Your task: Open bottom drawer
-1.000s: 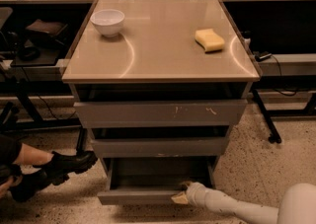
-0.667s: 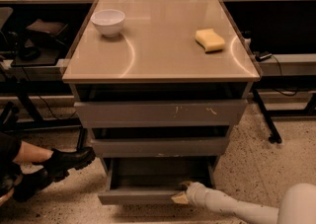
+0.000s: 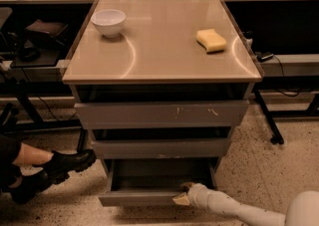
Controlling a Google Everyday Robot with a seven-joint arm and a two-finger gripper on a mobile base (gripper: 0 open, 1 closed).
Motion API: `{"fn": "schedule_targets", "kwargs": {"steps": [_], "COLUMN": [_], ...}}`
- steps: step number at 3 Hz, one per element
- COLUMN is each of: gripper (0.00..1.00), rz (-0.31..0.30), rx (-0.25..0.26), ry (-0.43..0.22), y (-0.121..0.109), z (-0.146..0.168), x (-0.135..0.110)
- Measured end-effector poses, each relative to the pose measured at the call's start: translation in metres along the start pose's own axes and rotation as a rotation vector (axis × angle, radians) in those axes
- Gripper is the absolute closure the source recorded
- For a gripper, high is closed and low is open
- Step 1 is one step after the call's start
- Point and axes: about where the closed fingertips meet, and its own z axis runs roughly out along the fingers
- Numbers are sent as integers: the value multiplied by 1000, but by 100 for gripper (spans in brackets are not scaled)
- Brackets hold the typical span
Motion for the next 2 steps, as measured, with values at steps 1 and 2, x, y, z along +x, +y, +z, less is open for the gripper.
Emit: {"fn": "schedule_targets", "kwargs": {"steps": [1, 2], "gripper": [100, 100], "rz": [4, 4], "rx": [-16, -16], "ry": [-35, -35], "y": [7, 7], "z": [-9, -9], "x": [4, 4]}}
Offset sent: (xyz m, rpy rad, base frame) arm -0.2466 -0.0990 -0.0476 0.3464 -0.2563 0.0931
